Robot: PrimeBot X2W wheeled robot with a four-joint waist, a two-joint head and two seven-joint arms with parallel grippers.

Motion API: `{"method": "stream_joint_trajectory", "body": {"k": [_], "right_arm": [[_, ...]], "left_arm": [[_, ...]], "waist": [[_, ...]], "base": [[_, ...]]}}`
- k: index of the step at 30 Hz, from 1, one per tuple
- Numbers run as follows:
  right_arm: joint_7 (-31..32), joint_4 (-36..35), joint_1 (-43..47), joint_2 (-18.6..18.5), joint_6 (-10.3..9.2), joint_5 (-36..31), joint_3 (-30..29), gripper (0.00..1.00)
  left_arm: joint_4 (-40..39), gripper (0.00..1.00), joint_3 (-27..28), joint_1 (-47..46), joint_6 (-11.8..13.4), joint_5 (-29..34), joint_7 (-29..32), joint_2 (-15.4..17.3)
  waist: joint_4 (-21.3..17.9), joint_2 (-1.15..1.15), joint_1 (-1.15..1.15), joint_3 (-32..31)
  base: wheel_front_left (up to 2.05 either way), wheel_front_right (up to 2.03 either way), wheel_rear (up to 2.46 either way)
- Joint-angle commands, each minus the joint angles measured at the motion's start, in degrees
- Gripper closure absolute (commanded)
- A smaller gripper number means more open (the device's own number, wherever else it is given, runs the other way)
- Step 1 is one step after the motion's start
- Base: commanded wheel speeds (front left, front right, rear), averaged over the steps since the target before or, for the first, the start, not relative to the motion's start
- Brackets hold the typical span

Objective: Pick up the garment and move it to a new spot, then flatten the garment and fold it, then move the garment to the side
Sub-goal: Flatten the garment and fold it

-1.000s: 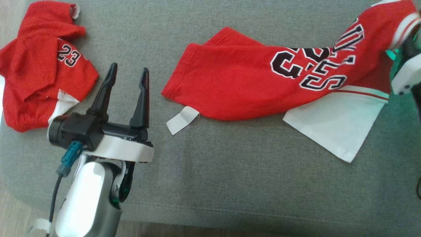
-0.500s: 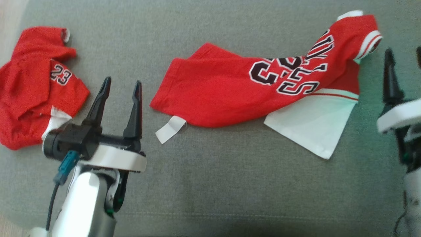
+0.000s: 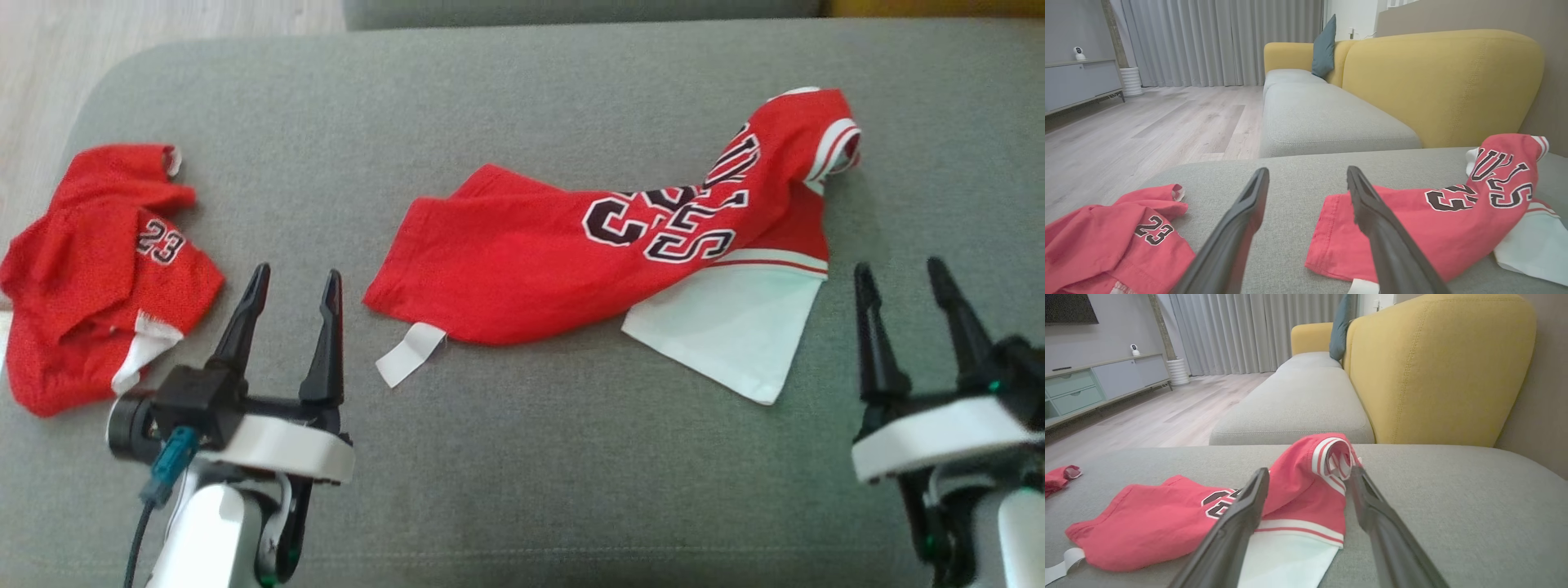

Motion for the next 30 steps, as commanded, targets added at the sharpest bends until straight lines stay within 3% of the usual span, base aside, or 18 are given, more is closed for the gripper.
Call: {"method": "stream_joint_trajectory", "body": {"k": [1, 16, 20, 30], "right_arm": [[0.4, -3.0, -0.5, 0.1, 0.24, -0.3, 1.4, 0.00], [2.2, -5.5, 2.1, 1.6, 0.24, -0.2, 2.4, 0.00], [2.7, -5.5, 1.7, 1.7, 0.24, 0.0, 3.1, 0.00], [2.8, -4.2, -0.1, 1.8, 0.24, 0.5, 4.9, 0.00]], "left_arm": [[-1.6, 0.00, 2.5, -1.1, 0.4, 0.5, -0.3, 1.3], [-0.4, 0.00, 1.8, -0.5, 0.8, 0.5, 1.2, 2.3], [3.0, 0.00, 0.5, -3.9, -1.0, -0.8, 6.3, 2.1], [20.9, 0.00, -0.6, -15.8, -5.4, -5.7, 19.0, 2.1]], "waist": [[-0.4, 0.00, 0.01, -0.5], [-1.2, 0.00, 0.01, -0.2], [-1.7, 0.00, 0.01, 1.3], [-4.3, 0.00, 0.01, 5.3]], "base": [[0.00, 0.00, 0.00], [0.00, 0.00, 0.00], [0.00, 0.00, 0.00], [0.00, 0.00, 0.00]]}}
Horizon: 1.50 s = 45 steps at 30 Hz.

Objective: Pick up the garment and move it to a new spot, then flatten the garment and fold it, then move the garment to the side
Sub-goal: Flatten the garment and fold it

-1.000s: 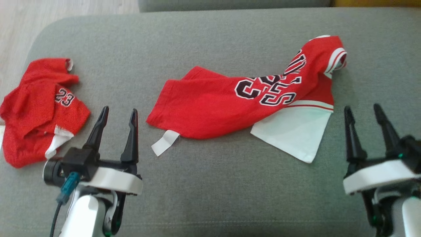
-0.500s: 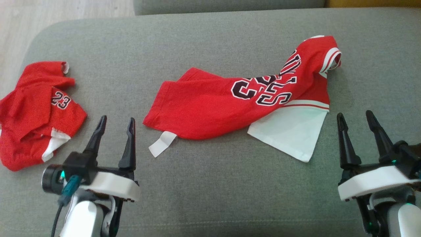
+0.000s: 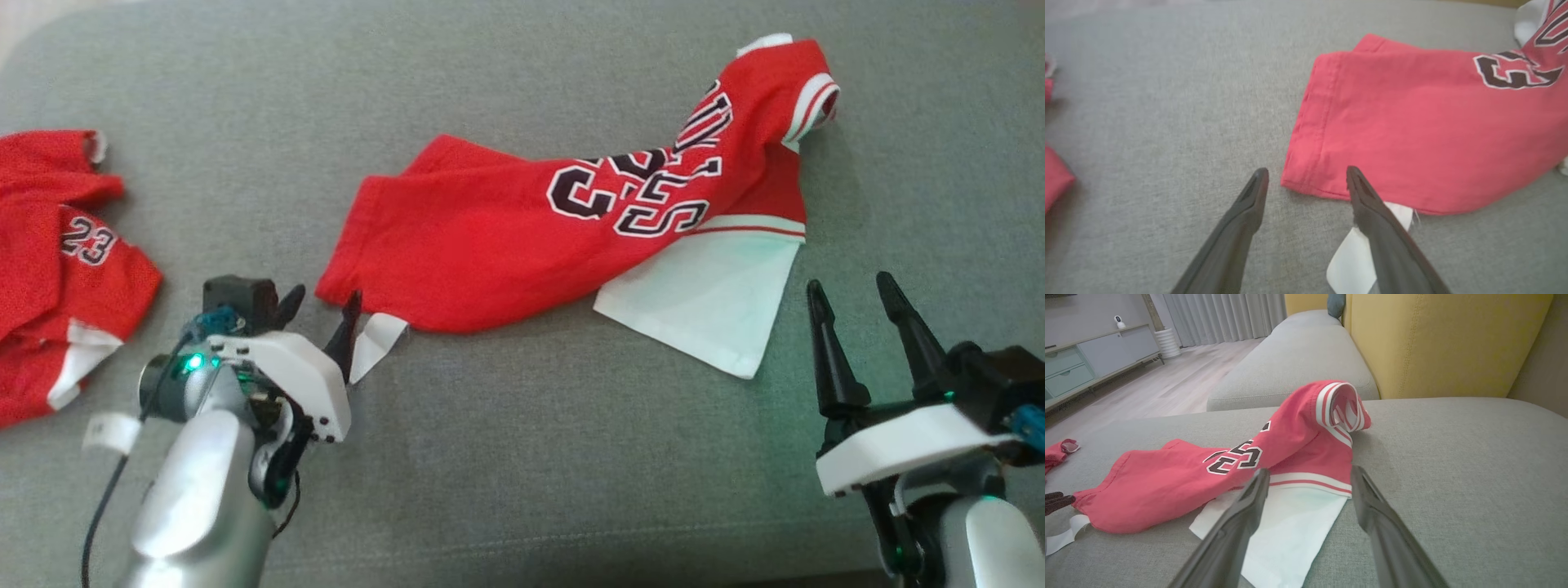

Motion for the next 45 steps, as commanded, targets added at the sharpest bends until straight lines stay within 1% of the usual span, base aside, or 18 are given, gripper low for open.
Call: {"method": "stream_joint_trajectory", "body": {"k": [1, 5, 6, 7, 8, 9, 14, 19, 25, 29, 30, 32, 36, 39, 42, 45], "right_arm": [[-0.4, -1.4, -2.7, -0.3, 0.24, 0.5, 1.6, 0.00], [0.0, -0.5, -2.7, -0.2, 0.24, 0.8, 1.5, 0.00], [0.4, -0.2, -2.7, -0.2, 0.24, 0.8, 1.5, 0.00], [1.3, 0.2, -2.5, -0.2, 0.24, 0.8, 1.5, 0.00], [2.6, 0.8, -2.2, -0.2, 0.24, 0.7, 1.6, 0.00], [2.6, 0.8, -2.2, -0.2, 0.24, 0.7, 1.6, 0.00], [9.2, 2.9, -0.7, -0.2, 0.24, 1.1, 2.7, 0.00], [12.8, 6.0, -0.5, -0.1, 0.24, 1.8, 4.0, 0.00], [14.3, 11.1, -3.0, -0.1, 0.24, 3.0, 5.4, 0.00], [14.2, 13.0, -4.1, -0.1, 0.24, 3.6, 5.6, 0.00], [14.5, 13.3, -4.2, -0.1, 0.24, 3.9, 5.7, 0.02], [14.9, 13.7, -4.2, -0.1, 0.24, 4.3, 5.8, 1.00], [13.6, 11.3, -3.9, -0.1, 0.24, 5.0, 5.1, 1.00], [11.6, 7.4, -3.7, -0.1, 0.24, 4.7, 3.2, 1.00], [9.9, 2.4, -4.0, -0.1, 0.24, 4.2, 0.9, 1.00], [8.8, -3.1, -5.4, -0.9, 0.24, 3.3, -1.8, 1.00]], "left_arm": [[1.5, 0.00, 1.7, -3.6, -0.9, -0.9, 1.0, 1.3], [7.4, 0.00, 0.9, -6.7, -1.9, -2.3, 2.8, 1.6], [8.1, 0.21, 0.5, -7.1, -2.1, -2.4, 3.2, 1.7], [8.7, 0.76, 0.1, -7.5, -2.3, -2.5, 3.3, 1.7], [9.2, 1.00, -0.1, -7.8, -2.4, -2.7, 3.1, 1.8], [9.2, 1.00, -0.1, -7.8, -2.4, -2.7, 3.1, 1.8], [10.6, 1.00, -1.6, -8.9, -2.8, -2.9, 1.7, 1.9], [10.2, 1.00, -2.9, -9.8, -2.9, -2.6, -0.5, 1.6], [9.4, 1.00, -3.7, -10.5, -2.9, -2.5, -2.4, 1.1], [8.9, 1.00, -3.8, -10.4, -2.8, -2.7, -4.0, 1.1], [8.8, 1.00, -3.7, -10.3, -2.7, -2.8, -4.4, 1.1], [8.3, 1.00, -3.6, -9.9, -2.4, -2.9, -5.4, 1.2], [6.7, 1.00, -2.8, -8.7, -1.5, -3.3, -7.9, 1.6], [3.9, 1.00, -1.7, -7.1, -0.2, -3.7, -10.0, 2.3], [-0.6, 1.00, -0.7, -5.3, 1.1, -3.8, -11.3, 3.3], [-7.2, 1.00, 0.2, -3.9, 2.5, -3.5, -11.8, 4.6]], "waist": [[-1.0, 0.00, 0.00, 1.1], [-1.4, 0.00, 0.00, 1.8], [-1.4, 0.00, 0.00, 1.9], [-1.4, 0.00, 0.00, 2.0], [-1.4, 0.00, 0.00, 2.0], [-1.4, 0.00, 0.00, 2.0], [-0.6, 0.00, 0.00, 2.3], [0.7, 0.00, 0.00, 3.4], [2.2, 0.00, 0.00, 4.9], [2.6, 0.00, 0.00, 5.4], [2.7, 0.00, 0.00, 5.4], [2.7, 0.00, 0.00, 5.4], [2.4, 0.00, 0.00, 4.8], [2.0, 0.00, 0.00, 3.7], [1.8, 0.00, 0.00, 2.3], [1.8, 0.00, 0.00, 0.7]], "base": [[0.00, 0.00, 0.00], [0.00, 0.00, 0.00], [0.00, 0.00, 0.00], [0.00, 0.00, 0.00], [0.00, 0.00, 0.00], [0.00, 0.00, 0.00], [0.00, 0.00, 0.00], [0.00, 0.00, 0.00], [0.00, 0.00, 0.00], [0.00, 0.00, 0.00], [0.00, 0.00, 0.00], [0.00, 0.00, 0.00], [0.00, 0.00, 0.00], [0.00, 0.00, 0.00], [0.00, 0.00, 0.00], [0.00, 0.00, 0.00]]}}
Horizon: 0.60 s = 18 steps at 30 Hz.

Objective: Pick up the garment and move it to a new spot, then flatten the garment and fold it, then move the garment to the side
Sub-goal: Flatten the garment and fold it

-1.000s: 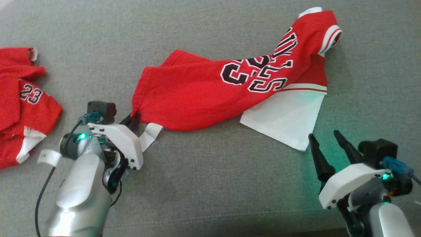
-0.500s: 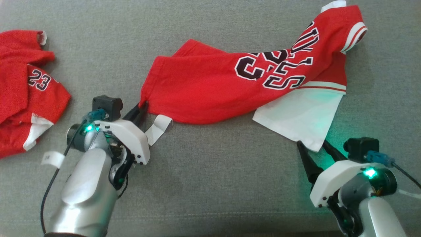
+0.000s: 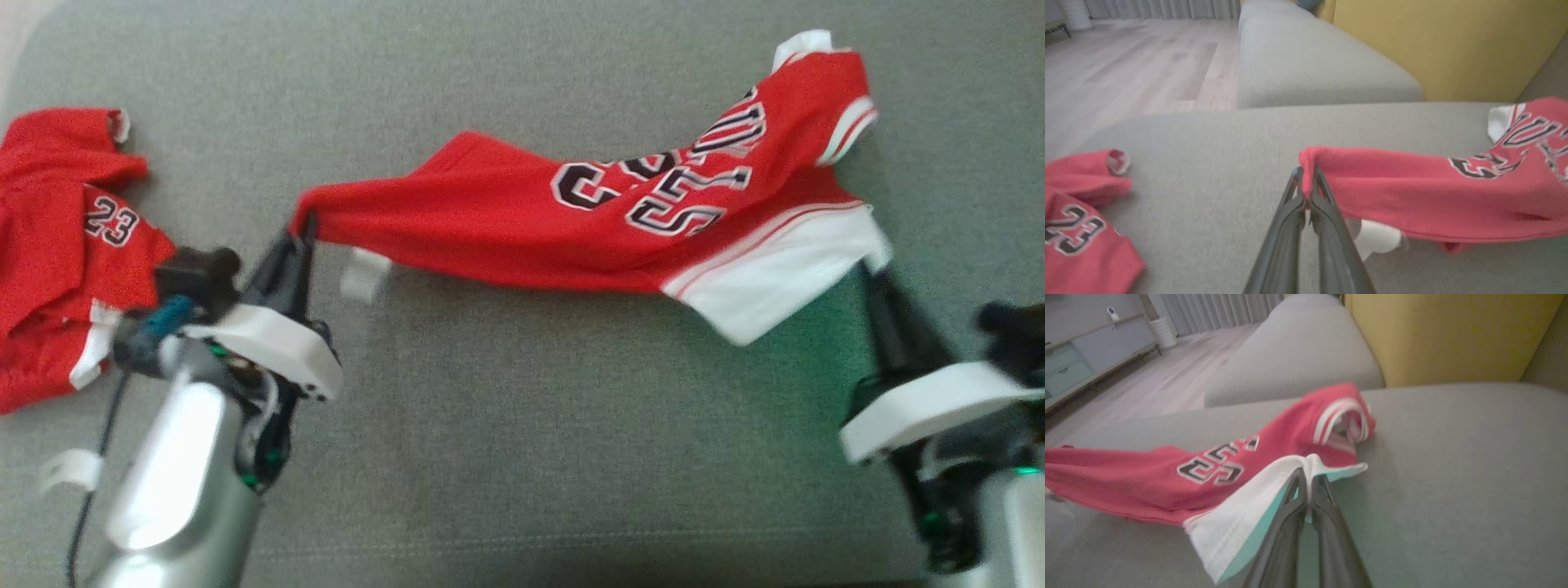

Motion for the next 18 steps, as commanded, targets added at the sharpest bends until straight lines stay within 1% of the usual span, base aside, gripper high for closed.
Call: {"method": "stream_joint_trajectory", "body": {"k": [1, 8, 13, 18], "right_arm": [[-0.4, -4.4, -2.6, -1.2, 0.24, -0.8, 0.1, 1.00], [0.0, -15.5, -8.1, -5.2, 0.24, -1.5, -5.8, 1.00], [0.1, -21.3, -13.9, -8.2, 0.24, -1.3, -9.1, 1.00], [1.2, -23.5, -20.3, -11.5, 0.24, 0.2, -11.3, 1.00]], "left_arm": [[-4.6, 1.00, 2.7, -1.3, 0.9, 0.4, -0.5, 2.7], [-23.0, 1.00, 4.7, -0.7, 4.2, 1.5, 2.5, 5.4], [-34.6, 1.00, 5.6, -3.0, 5.1, 2.5, 6.0, 7.4], [-42.9, 1.00, 6.0, -7.2, 5.3, 3.3, 9.4, 8.7]], "waist": [[0.0, 0.00, 0.00, -1.4], [0.4, 0.00, 0.00, -5.6], [0.6, 0.00, 0.00, -8.5], [0.7, 0.00, 0.00, -10.8]], "base": [[0.00, 0.00, 0.00], [0.00, 0.00, 0.00], [0.00, 0.00, 0.00], [0.00, 0.00, 0.00]]}}
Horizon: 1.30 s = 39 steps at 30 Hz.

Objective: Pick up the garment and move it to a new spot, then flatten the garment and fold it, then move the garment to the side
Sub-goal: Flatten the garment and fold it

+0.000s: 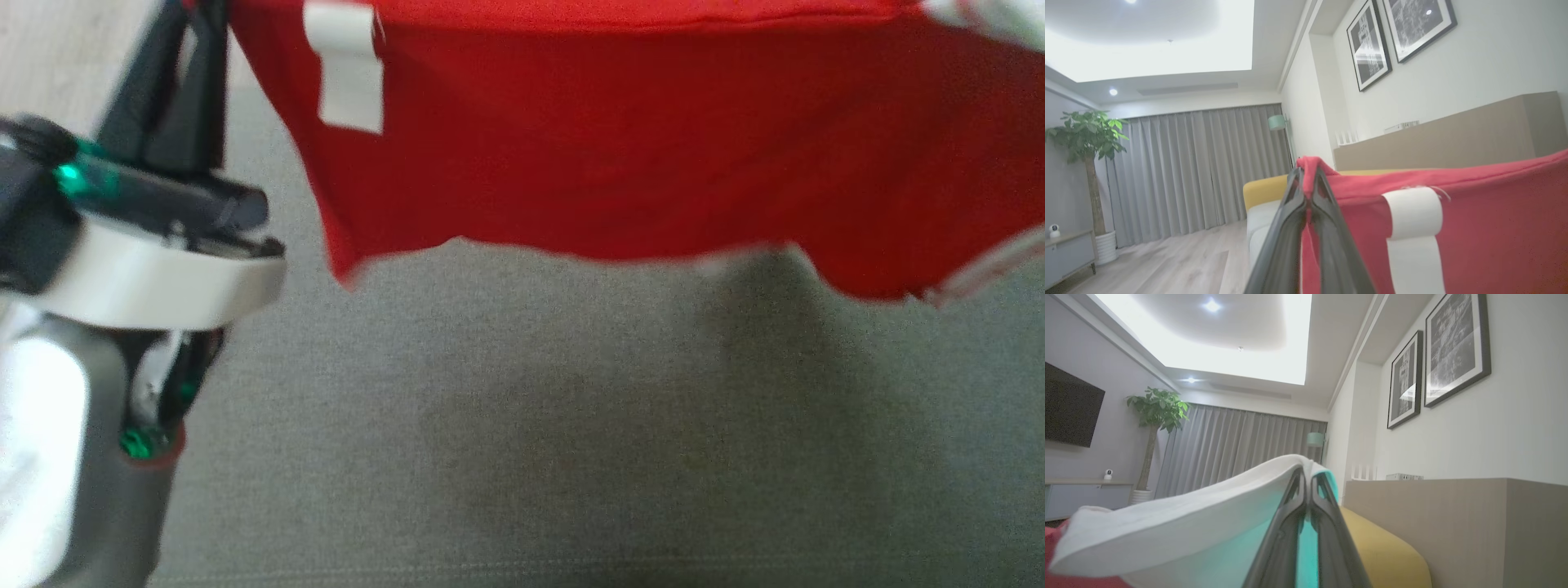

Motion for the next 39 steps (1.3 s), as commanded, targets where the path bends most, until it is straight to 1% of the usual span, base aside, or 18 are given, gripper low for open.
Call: {"method": "stream_joint_trajectory", "body": {"k": [1, 5, 9, 12, 16, 19, 24, 28, 30, 34, 39], "right_arm": [[0.6, -2.0, -3.0, -1.6, 0.24, 0.6, 0.7, 1.00], [1.8, -1.9, -7.1, -3.1, 0.24, 2.0, 0.2, 1.00], [2.7, 0.4, -10.1, -3.5, 0.24, 3.6, 0.3, 1.00], [2.9, 3.7, -12.1, -3.4, 0.24, 5.2, 0.9, 1.00], [1.9, 11.4, -16.5, -3.7, 0.24, 7.6, 3.5, 1.00], [-0.3, 19.0, -22.0, -4.3, 0.24, 8.5, 6.8, 1.00], [-7.4, 34.1, -35.4, -4.6, 0.24, 10.1, 13.0, 1.00], [-14.1, 46.2, -46.0, -3.2, 0.24, 11.1, 18.1, 1.00], [-17.2, 52.3, -49.5, -2.1, 0.24, 12.3, 20.7, 1.00], [-20.9, 63.4, -51.0, -0.4, 0.24, 13.9, 26.3, 1.00], [-23.9, 74.5, -47.0, 1.7, 0.24, 17.3, 31.3, 1.00]], "left_arm": [[-3.0, 1.00, 3.2, -4.1, 0.3, 0.4, 0.9, 2.2], [-5.6, 1.00, 3.1, -6.0, 0.6, 0.5, 3.0, 2.3], [-5.1, 1.00, 2.6, -7.3, 0.5, -0.6, 3.9, 1.7], [-2.5, 1.00, 2.2, -8.9, 0.0, -1.6, 3.9, 1.0], [4.1, 1.00, 1.3, -13.0, -1.1, -2.6, 2.0, -0.4], [11.7, 1.00, 0.6, -18.2, -2.3, -2.7, -0.7, -1.6], [28.7, 1.00, 0.1, -29.9, -5.2, -3.3, -7.4, -4.1], [42.6, 1.00, 0.3, -38.7, -6.7, -3.0, -12.5, -4.8], [49.1, 1.00, 0.2, -41.7, -7.2, -3.0, -14.2, -5.4], [61.5, 1.00, -0.9, -43.4, -8.5, -3.8, -15.7, -7.5], [73.8, 1.00, -1.5, -40.5, -9.5, -5.8, -16.5, -10.5]], "waist": [[0.1, 0.00, 0.00, -0.9], [0.2, 0.00, 0.00, -1.7], [0.2, 0.00, 0.00, -1.6], [0.3, 0.00, 0.00, -0.5], [0.2, 0.00, 0.00, 2.3], [0.1, 0.00, 0.00, 4.6], [-0.2, 0.00, 0.00, 8.0], [-1.2, 0.00, 0.00, 10.1], [-1.5, 0.00, 0.00, 11.1], [-2.0, 0.00, 0.00, 13.1], [-2.3, 0.00, 0.00, 16.0]], "base": [[0.00, 0.00, 0.00], [0.00, 0.00, 0.00], [0.00, 0.00, 0.00], [0.00, 0.00, 0.00], [0.00, 0.00, 0.00], [0.00, 0.00, 0.00], [0.00, 0.00, 0.00], [0.00, 0.00, 0.00], [0.00, 0.00, 0.00], [0.00, 0.00, 0.00], [0.00, 0.00, 0.00]]}}
